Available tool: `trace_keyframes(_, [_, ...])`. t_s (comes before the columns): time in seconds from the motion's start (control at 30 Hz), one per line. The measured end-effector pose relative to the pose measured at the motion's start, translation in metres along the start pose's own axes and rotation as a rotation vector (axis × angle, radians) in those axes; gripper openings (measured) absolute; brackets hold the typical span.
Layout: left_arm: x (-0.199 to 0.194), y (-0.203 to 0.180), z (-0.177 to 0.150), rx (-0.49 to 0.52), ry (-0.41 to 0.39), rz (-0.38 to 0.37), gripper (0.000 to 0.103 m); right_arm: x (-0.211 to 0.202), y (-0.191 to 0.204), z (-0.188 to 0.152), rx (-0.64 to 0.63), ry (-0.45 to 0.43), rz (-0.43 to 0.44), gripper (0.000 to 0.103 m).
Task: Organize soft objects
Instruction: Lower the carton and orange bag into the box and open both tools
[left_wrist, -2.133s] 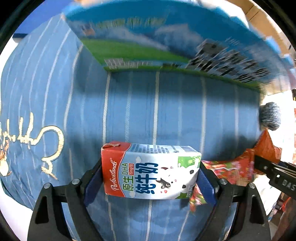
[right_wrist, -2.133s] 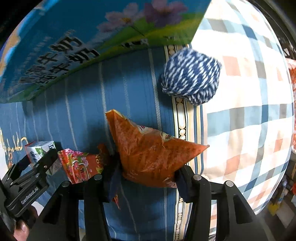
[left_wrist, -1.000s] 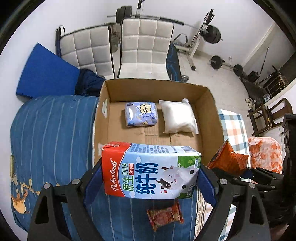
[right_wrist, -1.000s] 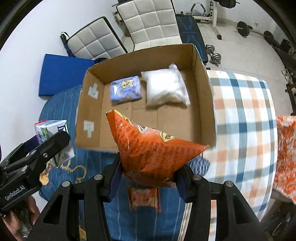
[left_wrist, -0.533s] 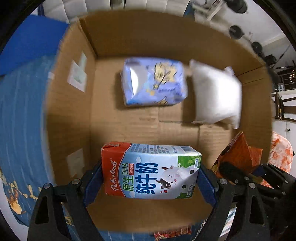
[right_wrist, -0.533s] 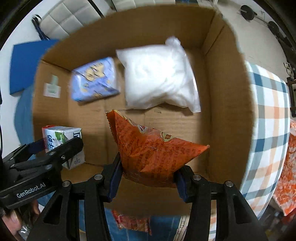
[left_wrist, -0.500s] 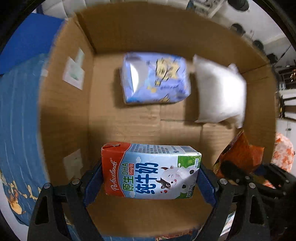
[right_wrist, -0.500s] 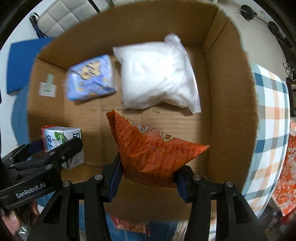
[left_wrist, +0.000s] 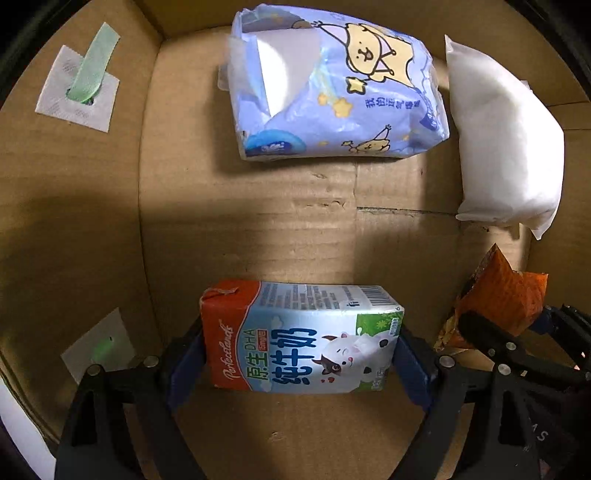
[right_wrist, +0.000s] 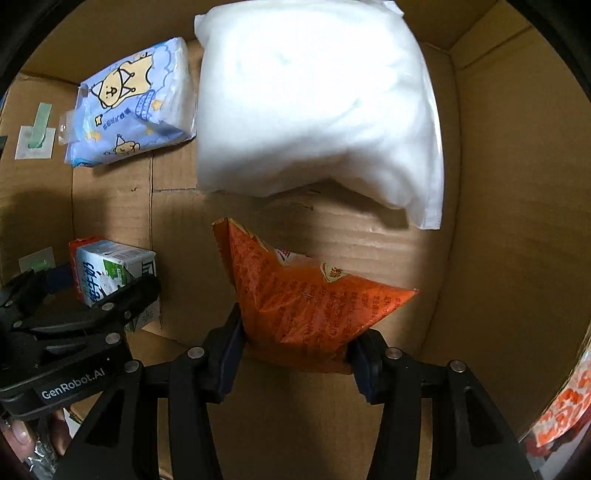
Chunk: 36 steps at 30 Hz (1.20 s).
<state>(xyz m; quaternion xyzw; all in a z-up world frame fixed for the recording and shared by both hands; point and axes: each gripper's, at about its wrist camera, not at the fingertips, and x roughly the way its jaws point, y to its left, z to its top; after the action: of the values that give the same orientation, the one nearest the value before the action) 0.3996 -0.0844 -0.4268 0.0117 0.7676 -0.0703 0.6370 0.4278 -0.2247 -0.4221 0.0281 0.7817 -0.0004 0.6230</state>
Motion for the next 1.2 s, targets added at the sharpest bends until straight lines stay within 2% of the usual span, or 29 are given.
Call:
trace_keyframes(0.1, [0.000, -0.001, 0.001, 0.000, 0.023, -0.001, 0.090, 0.000, 0.001, 0.003, -0.009, 0.021, 0.003, 0.054])
trace_keyframes(0.33, [0.003, -0.002, 0.027, -0.006, 0.069, -0.001, 0.090, 0.000, 0.001, 0.010, -0.037, 0.073, -0.001, 0.058])
trace_keyframes(0.4, [0.005, -0.001, 0.027, -0.015, 0.084, -0.003, 0.090, -0.001, -0.002, 0.013, -0.054, 0.065, -0.029, 0.066])
trace_keyframes(0.53, [0.008, -0.001, 0.024, -0.020, 0.089, -0.001, 0.091, -0.007, -0.006, 0.013, -0.050, 0.049, -0.037, 0.090])
trace_keyframes(0.6, [0.010, -0.002, 0.025, -0.017, 0.088, -0.003, 0.092, -0.011, -0.011, 0.013, -0.038, 0.049, 0.003, 0.092])
trace_keyframes(0.8, [-0.003, -0.002, 0.022, -0.033, 0.056, -0.012, 0.092, -0.032, -0.010, 0.008, -0.033, 0.014, 0.008, 0.095])
trace_keyframes(0.9, [-0.013, -0.005, 0.017, -0.033, 0.023, -0.008, 0.093, -0.047, -0.010, 0.000, -0.032, -0.016, -0.004, 0.100])
trace_keyframes(0.93, [-0.019, -0.006, 0.014, -0.030, 0.009, -0.004, 0.093, -0.050, -0.010, -0.002, -0.033, -0.029, -0.016, 0.103])
trace_keyframes(1.07, [-0.042, -0.007, 0.001, -0.040, -0.051, -0.045, 0.098, -0.071, -0.020, -0.017, -0.017, -0.065, 0.000, 0.103])
trace_keyframes(1.2, [-0.074, -0.007, -0.015, -0.043, -0.143, -0.042, 0.102, -0.091, -0.022, -0.038, -0.026, -0.105, -0.017, 0.103])
